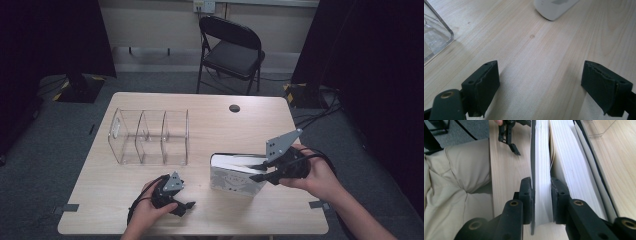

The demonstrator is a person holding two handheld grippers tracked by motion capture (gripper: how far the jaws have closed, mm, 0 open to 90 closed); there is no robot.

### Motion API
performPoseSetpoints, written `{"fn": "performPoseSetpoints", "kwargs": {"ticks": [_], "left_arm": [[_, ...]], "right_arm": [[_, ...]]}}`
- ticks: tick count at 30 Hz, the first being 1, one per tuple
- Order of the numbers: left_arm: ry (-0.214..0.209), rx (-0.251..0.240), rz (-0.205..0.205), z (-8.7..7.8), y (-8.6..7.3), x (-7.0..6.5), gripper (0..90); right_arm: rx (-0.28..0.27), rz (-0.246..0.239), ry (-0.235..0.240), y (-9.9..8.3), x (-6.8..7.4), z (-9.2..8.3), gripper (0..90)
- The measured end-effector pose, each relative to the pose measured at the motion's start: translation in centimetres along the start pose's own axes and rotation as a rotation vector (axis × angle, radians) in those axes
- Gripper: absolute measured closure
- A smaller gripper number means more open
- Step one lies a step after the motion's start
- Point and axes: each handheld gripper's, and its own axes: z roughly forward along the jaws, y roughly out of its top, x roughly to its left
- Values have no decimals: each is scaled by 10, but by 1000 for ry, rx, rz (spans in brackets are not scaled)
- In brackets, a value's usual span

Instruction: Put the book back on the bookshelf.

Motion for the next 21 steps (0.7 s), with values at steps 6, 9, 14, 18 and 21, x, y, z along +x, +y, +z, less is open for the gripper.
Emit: {"fn": "performPoseSetpoints", "kwargs": {"ticks": [6,9,14,18,21], "left_arm": [[1,5,-3,0,0,0,146],[0,0,0,0,0,0,146],[0,0,0,0,0,0,146],[3,3,-1,0,0,0,146],[3,4,0,0,0,0,145]], "right_arm": [[7,-28,8,0,1,-2,750],[11,-9,-2,0,0,-3,748],[18,3,-41,-1,-3,-1,740],[11,7,-49,-2,-4,-1,738],[4,11,-51,-3,-5,-1,735]]}}
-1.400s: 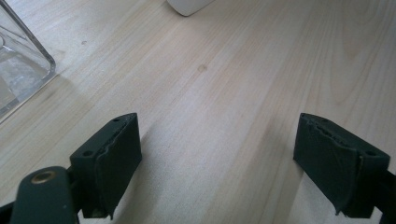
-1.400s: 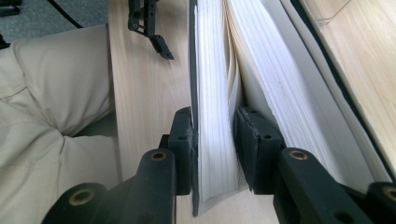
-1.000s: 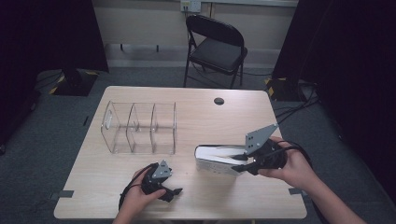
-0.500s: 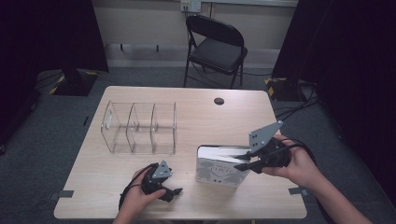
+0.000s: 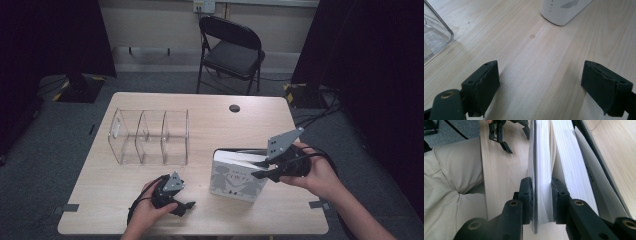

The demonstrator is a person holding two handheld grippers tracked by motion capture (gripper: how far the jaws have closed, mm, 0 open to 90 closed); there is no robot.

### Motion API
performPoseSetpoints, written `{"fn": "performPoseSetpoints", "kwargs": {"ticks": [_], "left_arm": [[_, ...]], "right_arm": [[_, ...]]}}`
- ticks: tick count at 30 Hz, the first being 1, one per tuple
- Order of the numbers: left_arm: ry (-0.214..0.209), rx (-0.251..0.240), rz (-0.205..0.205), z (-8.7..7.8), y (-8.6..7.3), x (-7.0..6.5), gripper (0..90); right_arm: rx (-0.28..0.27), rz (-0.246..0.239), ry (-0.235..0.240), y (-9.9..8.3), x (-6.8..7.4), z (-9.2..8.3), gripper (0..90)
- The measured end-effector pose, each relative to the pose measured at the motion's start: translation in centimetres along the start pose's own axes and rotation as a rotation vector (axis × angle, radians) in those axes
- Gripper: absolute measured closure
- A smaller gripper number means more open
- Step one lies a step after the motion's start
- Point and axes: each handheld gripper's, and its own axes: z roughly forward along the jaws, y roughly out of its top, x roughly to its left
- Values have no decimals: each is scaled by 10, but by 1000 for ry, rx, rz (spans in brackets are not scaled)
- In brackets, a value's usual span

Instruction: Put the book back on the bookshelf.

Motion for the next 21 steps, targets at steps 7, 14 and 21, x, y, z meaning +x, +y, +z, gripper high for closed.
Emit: {"fn": "performPoseSetpoints", "kwargs": {"ticks": [7,14,21], "left_arm": [[-2,-2,-4,0,0,0,145],[-1,-1,-3,0,0,0,145],[-1,-1,-3,0,0,0,145]], "right_arm": [[-21,13,-15,-4,0,-1,695],[-22,46,-20,-12,-2,0,651],[-40,61,-26,-18,-2,0,622]]}}
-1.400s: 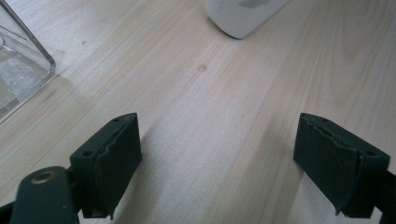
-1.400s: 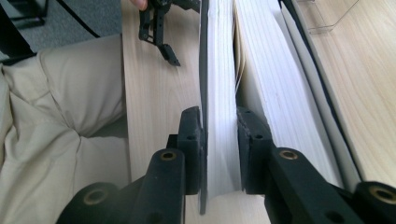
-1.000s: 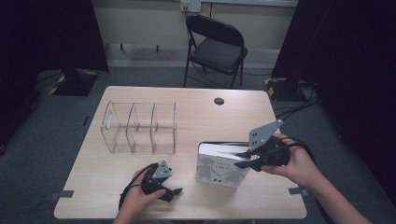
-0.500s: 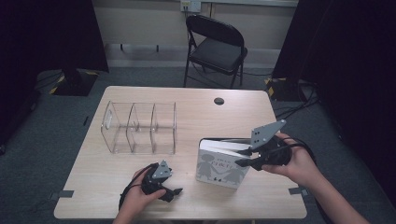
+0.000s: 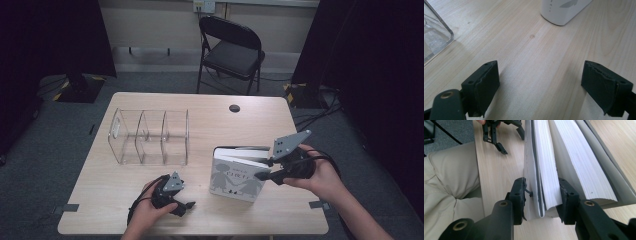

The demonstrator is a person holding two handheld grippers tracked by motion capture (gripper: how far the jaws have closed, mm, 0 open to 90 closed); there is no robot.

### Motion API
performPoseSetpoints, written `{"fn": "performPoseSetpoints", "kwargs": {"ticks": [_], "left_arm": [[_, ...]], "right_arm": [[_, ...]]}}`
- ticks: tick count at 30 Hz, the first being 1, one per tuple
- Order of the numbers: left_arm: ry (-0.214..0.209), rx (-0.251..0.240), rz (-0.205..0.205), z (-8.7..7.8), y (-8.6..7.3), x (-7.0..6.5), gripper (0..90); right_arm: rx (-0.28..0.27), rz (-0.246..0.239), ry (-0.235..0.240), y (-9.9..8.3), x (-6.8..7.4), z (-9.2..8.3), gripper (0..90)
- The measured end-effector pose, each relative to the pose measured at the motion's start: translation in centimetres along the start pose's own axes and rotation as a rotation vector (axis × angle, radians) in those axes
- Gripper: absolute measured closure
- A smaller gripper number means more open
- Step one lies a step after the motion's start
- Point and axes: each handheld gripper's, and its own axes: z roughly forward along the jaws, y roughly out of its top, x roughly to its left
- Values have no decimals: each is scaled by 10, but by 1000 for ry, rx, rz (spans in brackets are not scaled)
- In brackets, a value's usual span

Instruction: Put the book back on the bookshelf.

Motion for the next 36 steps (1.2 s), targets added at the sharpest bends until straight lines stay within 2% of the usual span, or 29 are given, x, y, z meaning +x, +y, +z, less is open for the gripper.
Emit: {"fn": "performPoseSetpoints", "kwargs": {"ticks": [9,25,36], "left_arm": [[0,0,0,0,0,0,145],[0,4,4,0,0,0,145],[-3,-1,2,0,0,0,143]], "right_arm": [[-6,1,-16,0,-1,-1,565],[-10,44,-20,-13,-2,2,496],[-13,75,-43,-18,-5,-2,432]]}}
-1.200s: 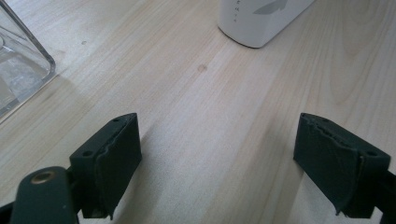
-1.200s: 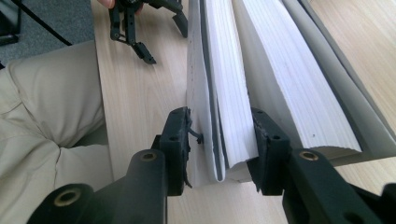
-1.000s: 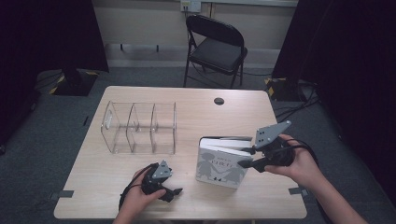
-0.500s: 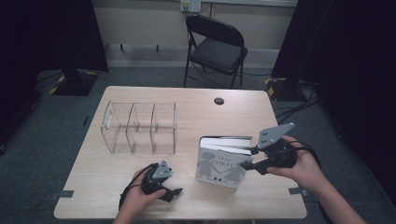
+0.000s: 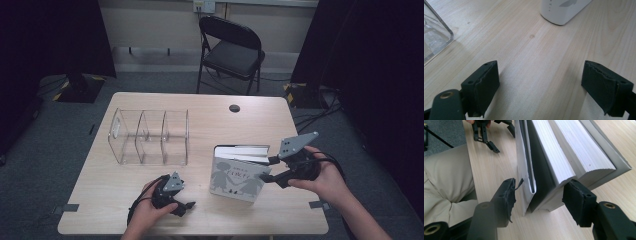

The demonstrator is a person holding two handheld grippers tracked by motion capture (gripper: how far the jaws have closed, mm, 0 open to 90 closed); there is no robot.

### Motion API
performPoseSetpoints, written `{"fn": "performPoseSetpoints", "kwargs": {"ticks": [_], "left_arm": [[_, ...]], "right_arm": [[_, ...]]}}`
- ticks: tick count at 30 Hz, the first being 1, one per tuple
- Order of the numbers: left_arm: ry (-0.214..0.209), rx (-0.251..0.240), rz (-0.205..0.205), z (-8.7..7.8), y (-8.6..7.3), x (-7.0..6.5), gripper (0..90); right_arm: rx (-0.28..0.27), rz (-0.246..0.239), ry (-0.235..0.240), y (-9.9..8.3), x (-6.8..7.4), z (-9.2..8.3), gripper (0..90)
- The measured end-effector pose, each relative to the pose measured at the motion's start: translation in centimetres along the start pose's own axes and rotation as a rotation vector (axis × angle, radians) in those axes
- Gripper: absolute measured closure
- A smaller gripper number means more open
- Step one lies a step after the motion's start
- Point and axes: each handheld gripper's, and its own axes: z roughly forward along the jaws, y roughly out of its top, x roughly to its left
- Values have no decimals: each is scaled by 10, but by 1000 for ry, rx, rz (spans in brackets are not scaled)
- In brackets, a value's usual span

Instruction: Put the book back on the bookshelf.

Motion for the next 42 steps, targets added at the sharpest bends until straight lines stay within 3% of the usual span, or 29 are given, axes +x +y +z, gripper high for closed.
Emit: {"fn": "performPoseSetpoints", "kwargs": {"ticks": [16,22,28,38,42], "left_arm": [[-12,5,2,1,1,-1,117],[-14,37,20,4,3,-4,25],[-13,38,20,4,3,-4,18],[-14,39,20,4,3,-4,18],[-13,38,19,4,3,-4,18]], "right_arm": [[4,19,-15,-14,-3,3,354],[9,50,-28,-31,-6,8,285],[9,59,-41,-45,-6,13,239],[11,76,-112,-72,-5,32,139],[12,113,-124,-85,-6,42,137]]}}
